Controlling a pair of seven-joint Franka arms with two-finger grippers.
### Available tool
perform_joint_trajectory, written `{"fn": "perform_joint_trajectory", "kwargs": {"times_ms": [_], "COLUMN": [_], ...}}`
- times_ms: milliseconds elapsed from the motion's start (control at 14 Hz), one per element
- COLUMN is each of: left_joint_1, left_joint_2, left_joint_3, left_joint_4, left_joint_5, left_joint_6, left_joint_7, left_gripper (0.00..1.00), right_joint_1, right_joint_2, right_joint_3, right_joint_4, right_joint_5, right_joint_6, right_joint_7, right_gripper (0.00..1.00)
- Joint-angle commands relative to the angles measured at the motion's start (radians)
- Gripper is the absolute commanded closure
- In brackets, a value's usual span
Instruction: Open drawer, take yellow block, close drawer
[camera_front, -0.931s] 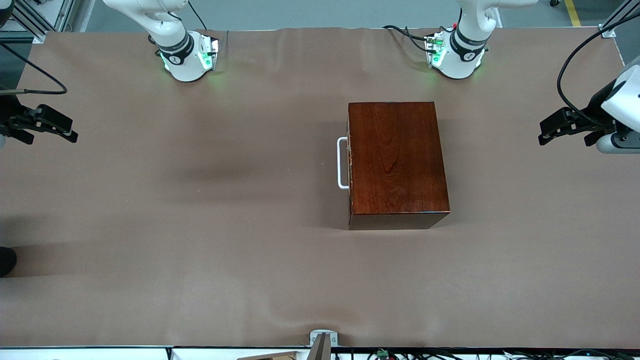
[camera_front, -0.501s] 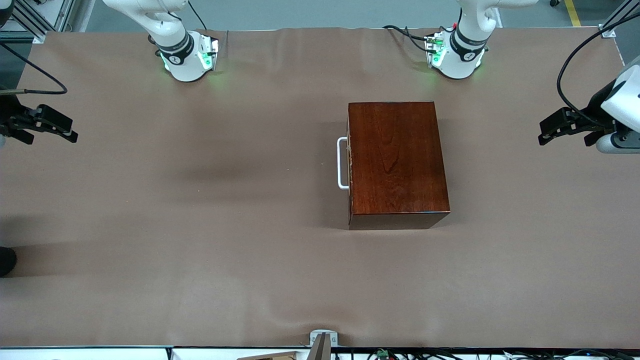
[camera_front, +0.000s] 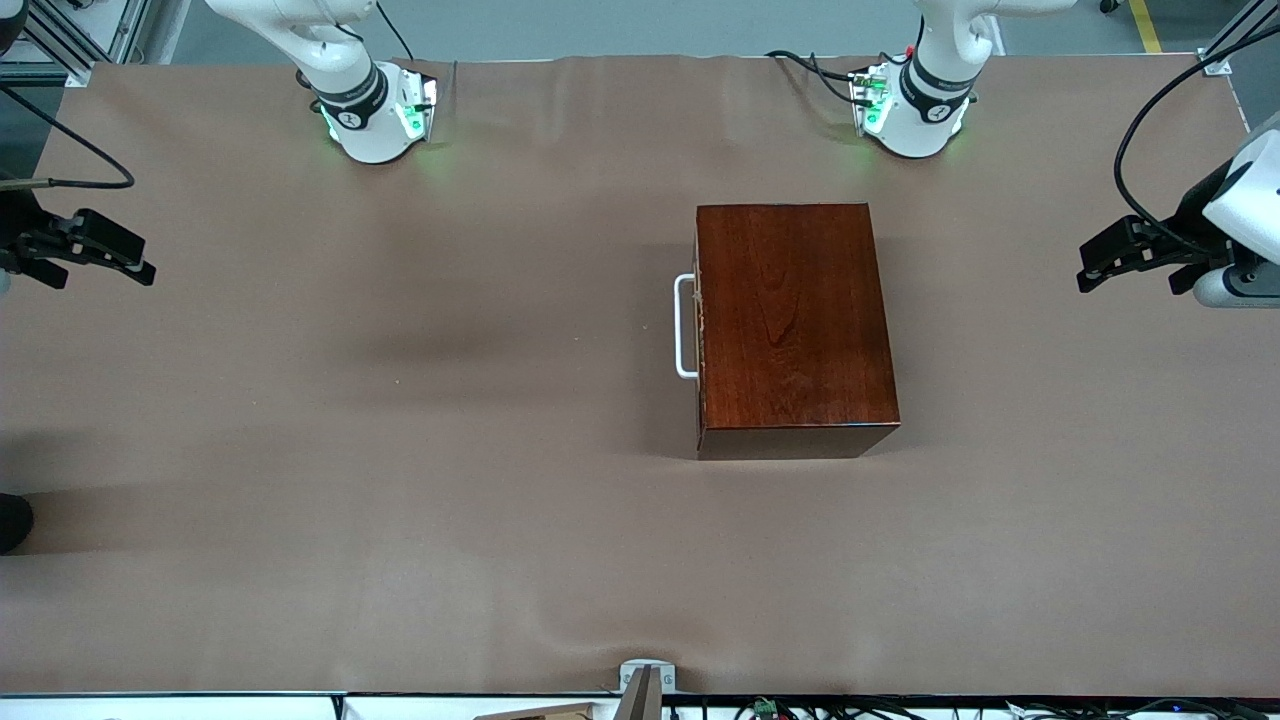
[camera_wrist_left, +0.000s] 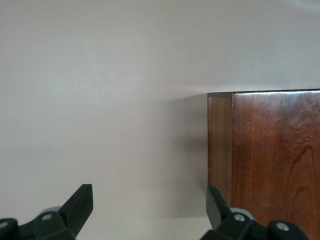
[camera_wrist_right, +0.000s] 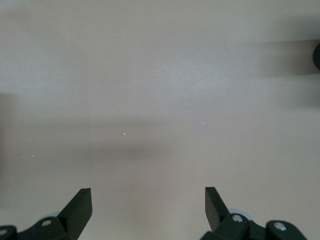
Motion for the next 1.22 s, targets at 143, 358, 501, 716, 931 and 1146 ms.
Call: {"fn": "perform_joint_trajectory", "kwargs": {"times_ms": [143, 358, 501, 716, 931, 1146], "left_joint_1": [-0.004, -0.038, -0.058, -0.09, -0.232, -0.415], "left_joint_2": [0.002, 0.046, 0.068, 0.114, 0.187, 0.273], "left_joint_3": [0.0, -0.017, -0.041, -0.103, -0.141, -0.14], "left_joint_4": [-0.009, 0.021, 0.035, 0.043, 0.113, 0.181], "left_joint_5": [0.003, 0.018, 0.002, -0.093, -0.09, -0.039], "left_joint_6": [0.003, 0.006, 0.025, 0.054, 0.056, 0.083], "left_joint_7": [0.016, 0.013, -0.007, -0.118, -0.478, -0.629], "left_gripper": [0.0, 0.0, 0.0, 0.0, 0.0, 0.0], "right_joint_1": [-0.021, -0.019, -0.019, -0.019, -0.018, -0.014], "right_joint_2": [0.002, 0.002, 0.002, 0.002, 0.002, 0.002], "right_joint_3": [0.014, 0.014, 0.014, 0.014, 0.014, 0.014], "right_joint_4": [0.016, 0.016, 0.016, 0.016, 0.016, 0.016], "right_joint_5": [0.005, 0.005, 0.005, 0.005, 0.005, 0.007], "right_joint_6": [-0.011, -0.011, -0.011, -0.011, -0.011, -0.011], "right_joint_7": [0.003, 0.003, 0.003, 0.003, 0.003, 0.003], "right_gripper": [0.0, 0.0, 0.0, 0.0, 0.0, 0.0]}}
